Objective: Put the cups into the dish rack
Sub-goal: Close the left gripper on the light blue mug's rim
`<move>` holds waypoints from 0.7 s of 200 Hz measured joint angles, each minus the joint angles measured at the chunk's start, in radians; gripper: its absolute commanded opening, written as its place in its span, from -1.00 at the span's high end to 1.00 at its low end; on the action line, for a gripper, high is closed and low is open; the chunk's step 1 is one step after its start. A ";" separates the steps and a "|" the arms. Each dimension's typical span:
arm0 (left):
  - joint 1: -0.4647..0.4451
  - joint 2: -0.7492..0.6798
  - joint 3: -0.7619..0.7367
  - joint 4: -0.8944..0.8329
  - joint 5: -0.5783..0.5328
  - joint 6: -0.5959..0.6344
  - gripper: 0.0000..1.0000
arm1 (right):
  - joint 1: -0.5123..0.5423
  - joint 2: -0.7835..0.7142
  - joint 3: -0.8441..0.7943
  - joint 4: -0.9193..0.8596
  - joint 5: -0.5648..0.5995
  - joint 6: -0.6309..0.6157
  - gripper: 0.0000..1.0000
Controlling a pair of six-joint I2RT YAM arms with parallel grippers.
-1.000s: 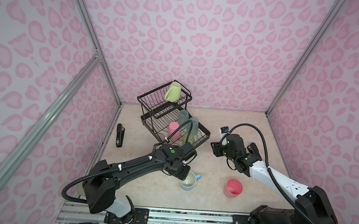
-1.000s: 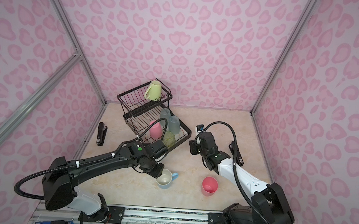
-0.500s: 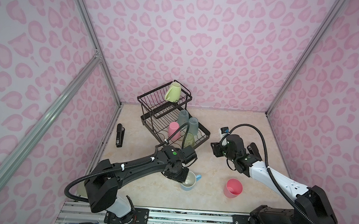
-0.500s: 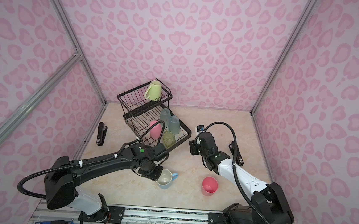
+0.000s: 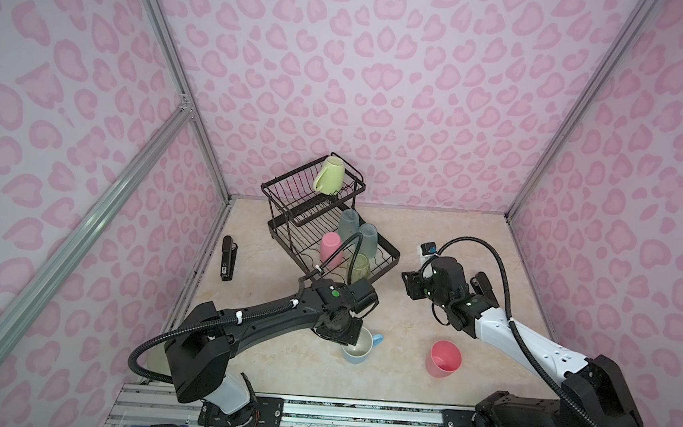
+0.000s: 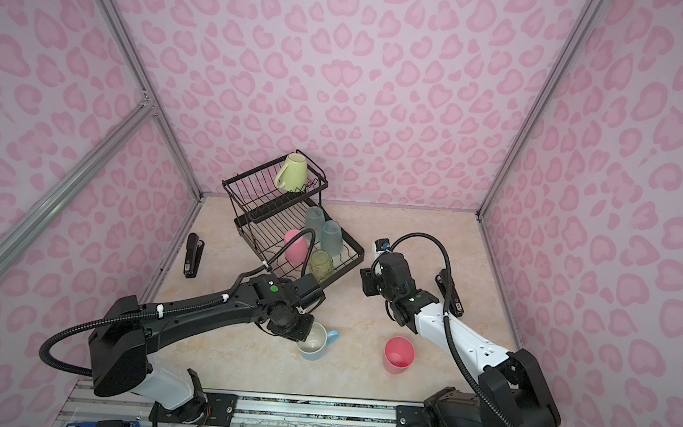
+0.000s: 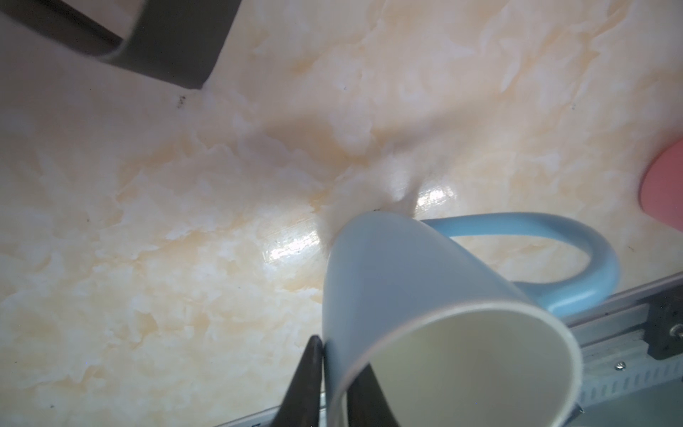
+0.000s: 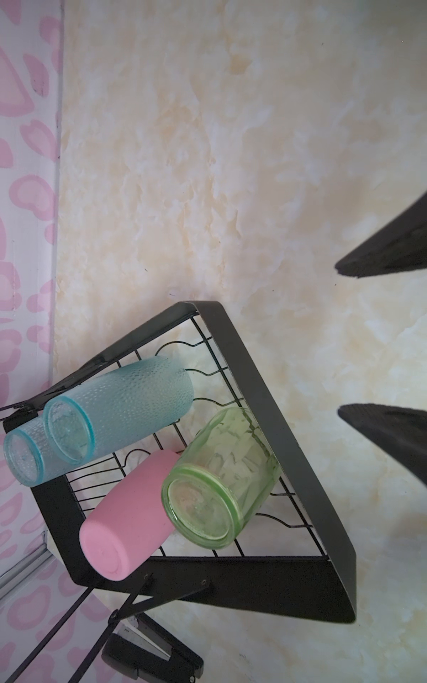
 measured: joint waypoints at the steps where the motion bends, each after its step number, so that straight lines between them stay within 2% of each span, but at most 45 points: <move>1: -0.001 0.000 0.000 0.000 0.000 0.000 0.76 | 0.000 0.000 0.000 0.000 0.000 0.000 -0.09; 78: -0.007 -0.018 -0.007 0.005 -0.041 -0.014 0.93 | 0.000 -0.016 0.000 -0.001 0.004 0.007 -0.08; 140: -0.012 -0.160 -0.006 0.032 -0.116 0.028 0.93 | -0.001 -0.072 0.002 -0.022 0.050 0.023 -0.11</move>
